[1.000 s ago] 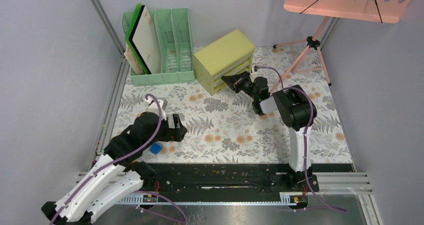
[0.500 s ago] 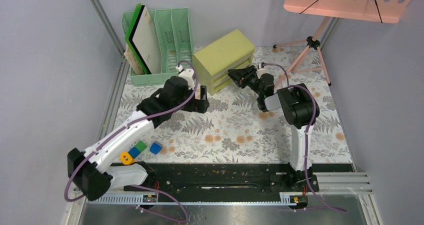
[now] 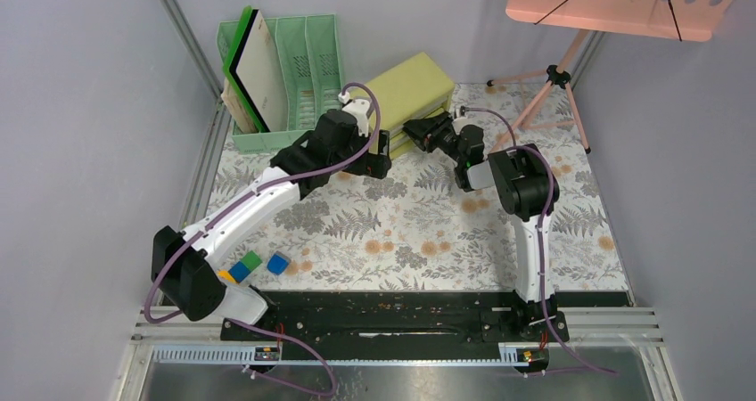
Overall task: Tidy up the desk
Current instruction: Open the drawer in the storage box.
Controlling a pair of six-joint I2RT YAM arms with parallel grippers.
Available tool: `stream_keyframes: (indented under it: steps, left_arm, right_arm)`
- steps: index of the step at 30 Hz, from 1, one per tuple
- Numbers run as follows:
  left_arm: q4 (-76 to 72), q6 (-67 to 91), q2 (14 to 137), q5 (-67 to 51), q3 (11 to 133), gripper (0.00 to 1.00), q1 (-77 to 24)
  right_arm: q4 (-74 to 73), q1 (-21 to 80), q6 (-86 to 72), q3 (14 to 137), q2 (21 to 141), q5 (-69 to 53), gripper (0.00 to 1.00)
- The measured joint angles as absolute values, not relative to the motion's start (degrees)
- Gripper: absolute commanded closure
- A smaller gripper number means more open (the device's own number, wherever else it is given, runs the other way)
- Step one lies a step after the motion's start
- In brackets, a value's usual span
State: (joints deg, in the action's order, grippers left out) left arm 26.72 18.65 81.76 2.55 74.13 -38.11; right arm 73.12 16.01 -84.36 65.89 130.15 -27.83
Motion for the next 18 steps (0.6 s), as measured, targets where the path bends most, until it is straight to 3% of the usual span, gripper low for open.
stream_keyframes:
  steps: [2,5,15,18]
  left_arm:
    - [26.6,18.5,82.0,2.1,74.1,0.02,-37.8]
    - [26.1,18.5,82.6,1.4,74.1,0.02,-36.9]
    - [25.0,19.4,86.4,-2.7,74.1,0.04,-33.4]
    - [24.5,19.5,87.1,-3.3,74.1,0.04,-33.3]
  right_arm:
    - [72.6,15.9,-84.2,66.5,130.6,-28.4,0.46]
    - [72.3,15.9,-84.1,67.1,131.4,-28.9,0.48]
    - [75.5,16.1,-85.5,73.0,135.3,-30.8,1.00]
    - [75.8,16.2,-86.0,73.8,136.1,-30.7,1.00]
